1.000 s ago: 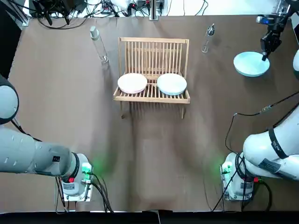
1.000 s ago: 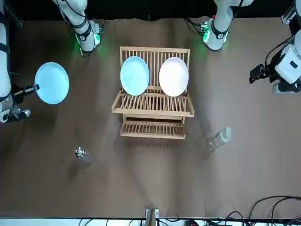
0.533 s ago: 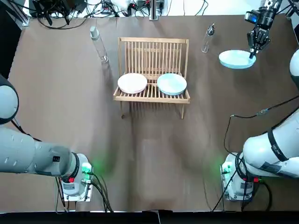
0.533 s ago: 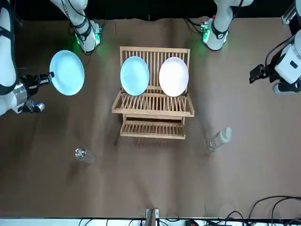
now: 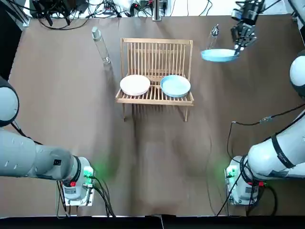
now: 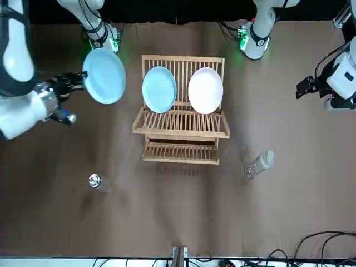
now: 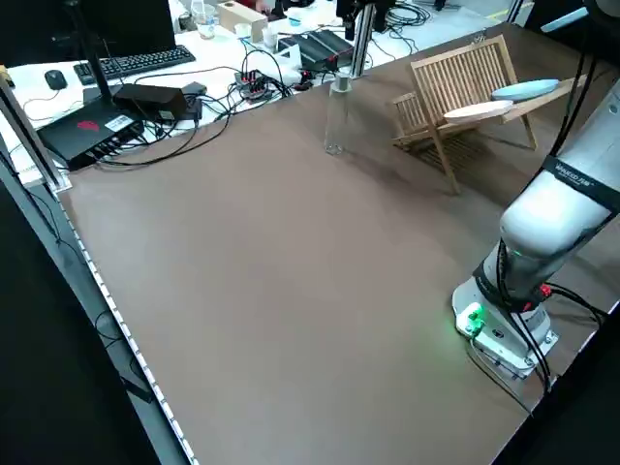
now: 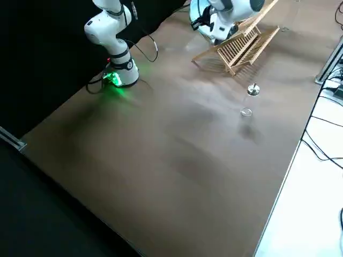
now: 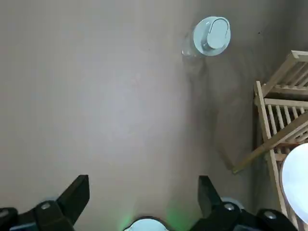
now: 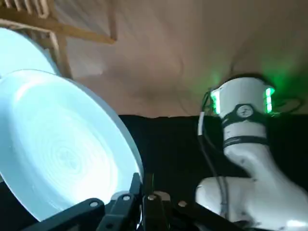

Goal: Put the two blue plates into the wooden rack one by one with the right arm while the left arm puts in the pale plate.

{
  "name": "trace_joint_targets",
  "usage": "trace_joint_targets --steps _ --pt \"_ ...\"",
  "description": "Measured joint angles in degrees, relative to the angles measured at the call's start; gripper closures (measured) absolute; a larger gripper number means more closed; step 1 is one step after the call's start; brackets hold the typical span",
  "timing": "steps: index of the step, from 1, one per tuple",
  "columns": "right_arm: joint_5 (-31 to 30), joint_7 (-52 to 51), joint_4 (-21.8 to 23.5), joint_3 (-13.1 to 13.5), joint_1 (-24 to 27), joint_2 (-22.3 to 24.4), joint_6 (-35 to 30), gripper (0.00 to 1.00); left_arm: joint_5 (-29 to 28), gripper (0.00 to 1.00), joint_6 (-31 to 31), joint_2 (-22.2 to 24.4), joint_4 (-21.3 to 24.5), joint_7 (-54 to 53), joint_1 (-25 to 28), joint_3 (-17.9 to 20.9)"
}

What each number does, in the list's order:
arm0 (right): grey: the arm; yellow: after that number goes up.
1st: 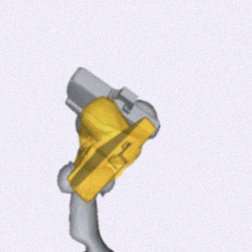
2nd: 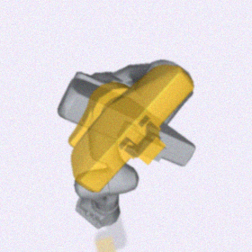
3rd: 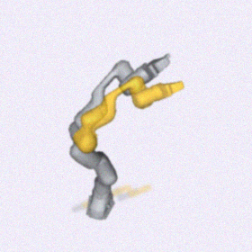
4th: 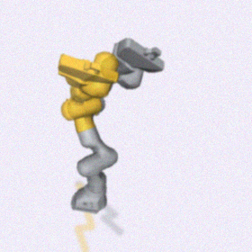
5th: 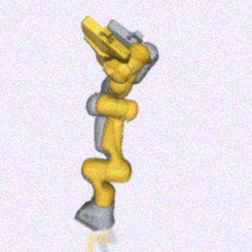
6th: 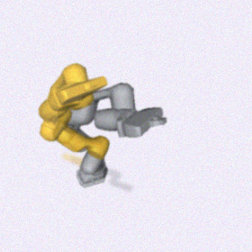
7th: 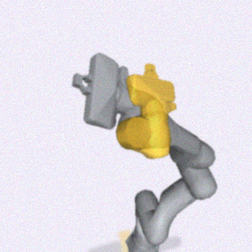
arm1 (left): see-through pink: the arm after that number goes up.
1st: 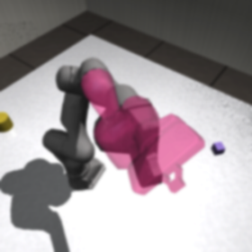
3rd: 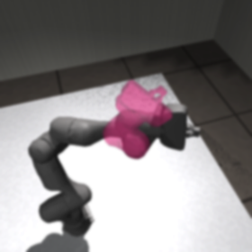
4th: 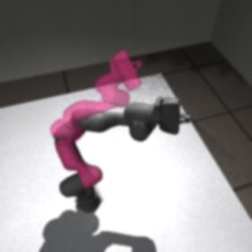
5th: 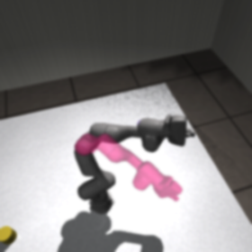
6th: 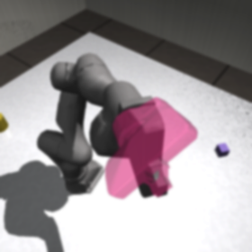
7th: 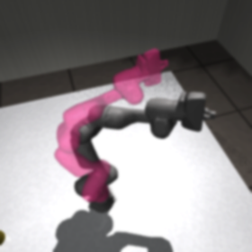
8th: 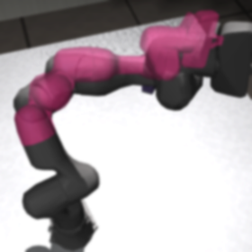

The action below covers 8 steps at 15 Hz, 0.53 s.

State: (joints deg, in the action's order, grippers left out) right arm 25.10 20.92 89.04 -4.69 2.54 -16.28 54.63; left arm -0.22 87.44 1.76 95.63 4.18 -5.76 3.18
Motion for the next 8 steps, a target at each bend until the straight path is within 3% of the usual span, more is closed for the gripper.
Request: trace_joint_targets --steps 3,5,8 --pt "2.6 3.78 1.61 0.01 -4.37 -0.05 4.36 0.97 0.0 0.0 0.01 0.0 0.0 0.0 0.05 0.02" --pt "3.3 4.31 5.37 0.03 -7.42 -0.23 8.19 0.97 0.0 0.0 0.01 0.0 -0.01 0.0 0.06 0.03" --pt "6.02 5.89 7.63 0.05 -10.24 -0.35 9.21 0.97 0.0 0.0 0.01 0.0 -0.03 0.0 0.06 0.03"
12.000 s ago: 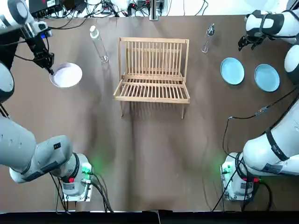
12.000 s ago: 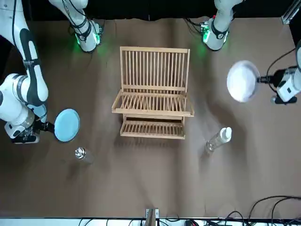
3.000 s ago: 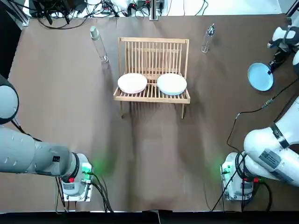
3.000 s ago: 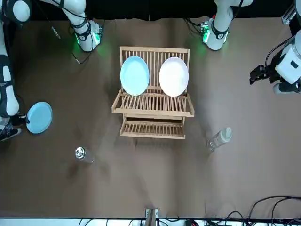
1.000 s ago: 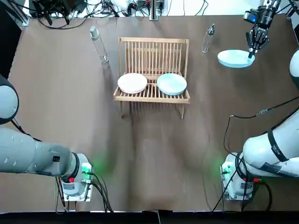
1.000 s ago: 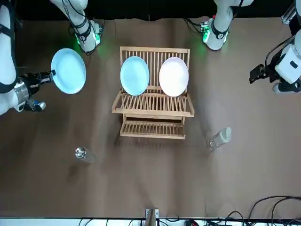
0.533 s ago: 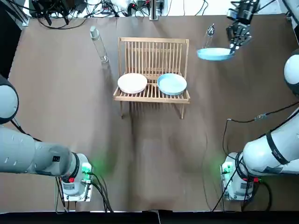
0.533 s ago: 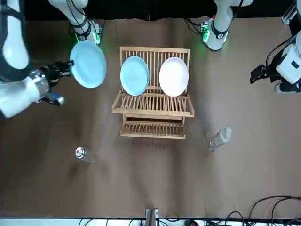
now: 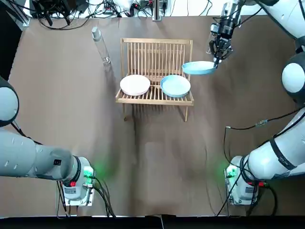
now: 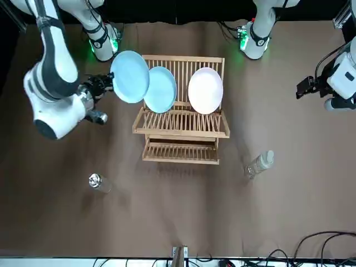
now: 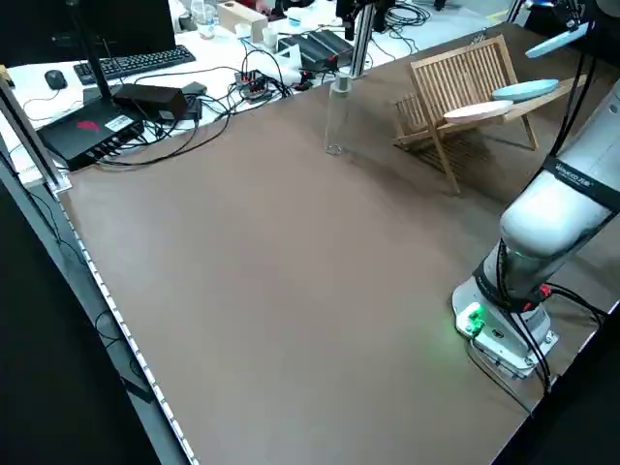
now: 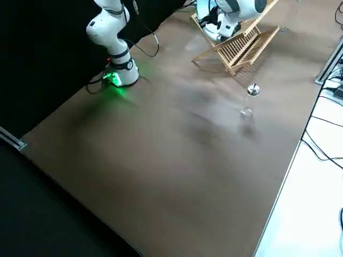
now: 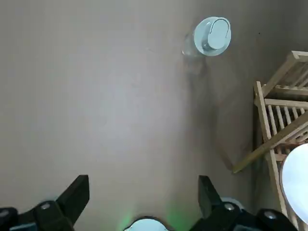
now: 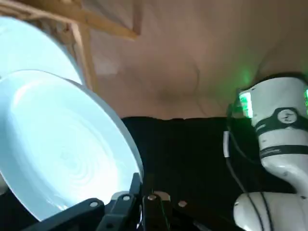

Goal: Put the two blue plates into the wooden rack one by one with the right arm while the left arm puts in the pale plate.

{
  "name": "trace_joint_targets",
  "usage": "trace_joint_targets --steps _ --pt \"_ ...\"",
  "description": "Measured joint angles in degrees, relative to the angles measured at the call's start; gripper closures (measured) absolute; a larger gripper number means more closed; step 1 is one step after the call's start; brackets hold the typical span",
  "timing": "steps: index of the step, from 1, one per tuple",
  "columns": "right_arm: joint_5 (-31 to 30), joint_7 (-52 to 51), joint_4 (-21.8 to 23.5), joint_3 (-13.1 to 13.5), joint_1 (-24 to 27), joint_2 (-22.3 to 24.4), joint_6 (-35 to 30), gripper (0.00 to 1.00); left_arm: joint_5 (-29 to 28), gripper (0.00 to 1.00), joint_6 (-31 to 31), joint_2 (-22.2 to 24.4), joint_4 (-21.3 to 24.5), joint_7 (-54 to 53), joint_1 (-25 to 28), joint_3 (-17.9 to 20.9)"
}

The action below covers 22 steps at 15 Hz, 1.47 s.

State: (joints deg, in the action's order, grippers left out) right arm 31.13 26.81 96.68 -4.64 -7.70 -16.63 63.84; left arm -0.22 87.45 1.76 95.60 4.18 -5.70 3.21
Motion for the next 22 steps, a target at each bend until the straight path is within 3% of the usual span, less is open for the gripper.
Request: trace_joint_targets --steps 12,22 --pt "3.87 9.23 6.23 -0.01 -10.94 -0.09 10.84 0.97 0.0 0.0 0.07 0.0 -0.07 0.0 0.0 0.01" --pt "4.56 9.56 7.41 0.19 -11.69 -0.1 12.25 0.97 0.0 0.0 0.08 0.0 -0.14 0.0 0.01 0.02"
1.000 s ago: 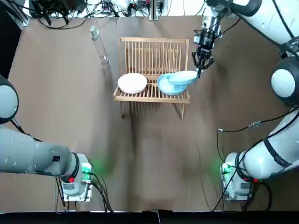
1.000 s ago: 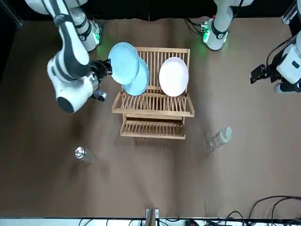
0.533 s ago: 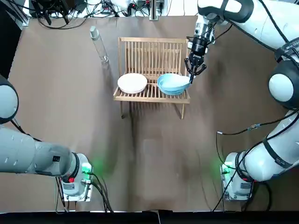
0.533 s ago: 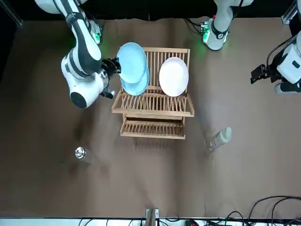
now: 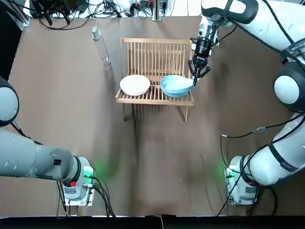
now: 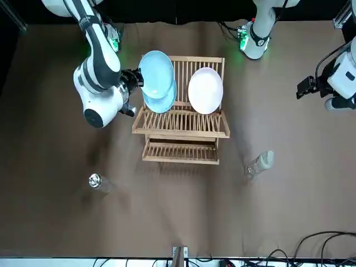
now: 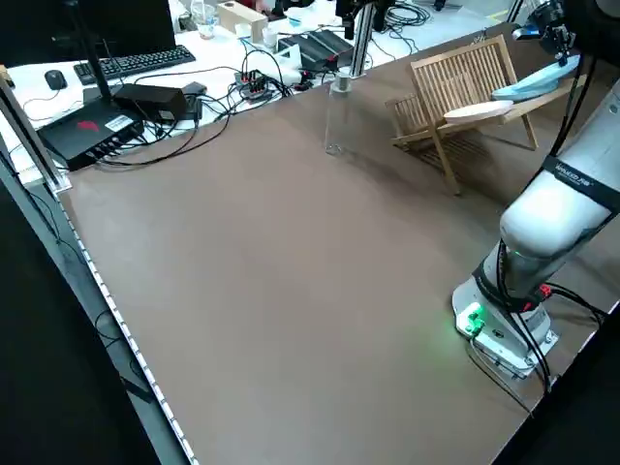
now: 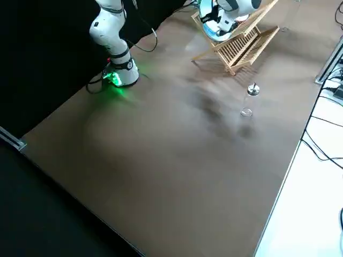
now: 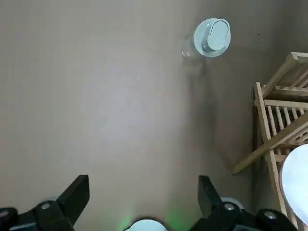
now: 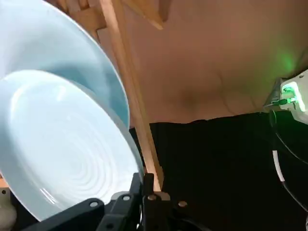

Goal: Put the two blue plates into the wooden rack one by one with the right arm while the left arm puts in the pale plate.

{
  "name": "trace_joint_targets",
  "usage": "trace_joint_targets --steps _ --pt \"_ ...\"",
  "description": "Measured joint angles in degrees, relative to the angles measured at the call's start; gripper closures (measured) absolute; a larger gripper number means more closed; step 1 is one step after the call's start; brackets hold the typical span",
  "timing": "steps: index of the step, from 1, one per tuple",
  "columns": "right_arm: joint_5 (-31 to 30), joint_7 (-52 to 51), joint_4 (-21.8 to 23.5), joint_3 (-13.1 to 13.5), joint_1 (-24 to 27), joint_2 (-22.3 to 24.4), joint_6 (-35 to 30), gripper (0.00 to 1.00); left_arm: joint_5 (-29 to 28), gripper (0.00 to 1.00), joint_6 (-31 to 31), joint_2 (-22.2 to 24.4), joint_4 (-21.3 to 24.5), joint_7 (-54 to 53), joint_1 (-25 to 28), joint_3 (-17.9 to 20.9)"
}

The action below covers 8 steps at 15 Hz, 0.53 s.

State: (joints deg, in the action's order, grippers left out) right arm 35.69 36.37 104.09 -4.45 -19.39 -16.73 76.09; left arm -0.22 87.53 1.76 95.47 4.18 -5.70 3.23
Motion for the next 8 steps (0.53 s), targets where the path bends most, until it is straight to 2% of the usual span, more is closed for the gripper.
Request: trace_joint_targets --steps 8 --pt "0.28 0.03 0.04 0.15 0.0 -0.99 1.36 0.97 0.0 0.0 0.0 0.0 0.0 0.0 0.04 0.05"
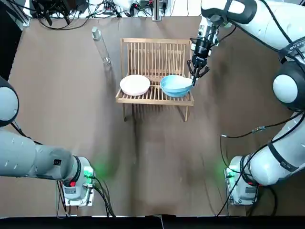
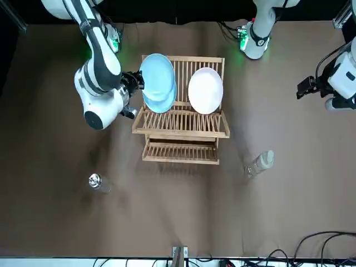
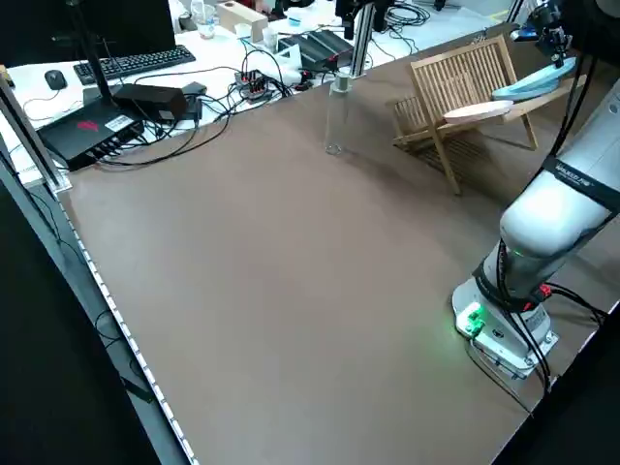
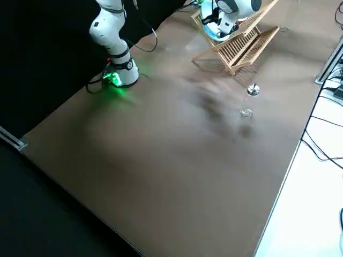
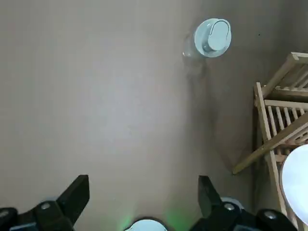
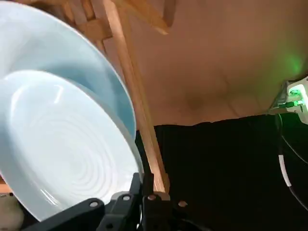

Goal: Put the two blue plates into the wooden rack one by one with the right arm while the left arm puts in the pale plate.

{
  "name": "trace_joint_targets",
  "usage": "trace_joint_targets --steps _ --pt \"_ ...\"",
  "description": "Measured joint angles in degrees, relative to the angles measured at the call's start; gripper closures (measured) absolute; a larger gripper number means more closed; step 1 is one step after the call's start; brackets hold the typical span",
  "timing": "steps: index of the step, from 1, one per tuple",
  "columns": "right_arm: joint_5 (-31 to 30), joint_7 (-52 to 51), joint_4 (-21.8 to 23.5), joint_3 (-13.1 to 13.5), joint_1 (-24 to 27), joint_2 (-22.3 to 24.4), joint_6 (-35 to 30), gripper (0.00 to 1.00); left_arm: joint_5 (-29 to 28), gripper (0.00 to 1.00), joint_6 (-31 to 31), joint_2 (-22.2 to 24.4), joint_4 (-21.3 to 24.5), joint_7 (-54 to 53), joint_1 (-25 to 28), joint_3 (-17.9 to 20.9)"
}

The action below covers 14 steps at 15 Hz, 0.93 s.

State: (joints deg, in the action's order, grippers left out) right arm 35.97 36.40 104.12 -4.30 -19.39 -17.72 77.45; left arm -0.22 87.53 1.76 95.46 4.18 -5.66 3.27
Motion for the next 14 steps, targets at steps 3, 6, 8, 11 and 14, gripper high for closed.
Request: trace_joint_targets --steps 3,6,8,11,14 --pt "0.03 0.0 0.0 0.0 0.0 -0.49 0.18 0.97 0.0 0.0 0.0 0.0 0.0 0.0 0.0 0.0" --pt "0.07 -0.02 0.0 0.04 0.01 -0.54 0.17 0.9 0.0 0.0 0.0 0.0 0.0 0.0 0.0 0.0" --pt "0.12 -0.03 0.0 0.07 0.01 -0.55 0.17 0.86 0.0 0.0 0.0 0.0 -0.04 0.0 0.0 0.0" --pt "0.3 -0.05 -0.1 0.1 0.05 -0.55 0.1 0.83 0.0 0.0 0.04 0.0 -0.24 0.0 0.0 0.01" --pt "0.41 -0.11 -2.71 0.74 1.06 -0.55 -5.26 0.82 0.0 0.0 0.04 0.0 -0.24 0.0 0.0 0.03"
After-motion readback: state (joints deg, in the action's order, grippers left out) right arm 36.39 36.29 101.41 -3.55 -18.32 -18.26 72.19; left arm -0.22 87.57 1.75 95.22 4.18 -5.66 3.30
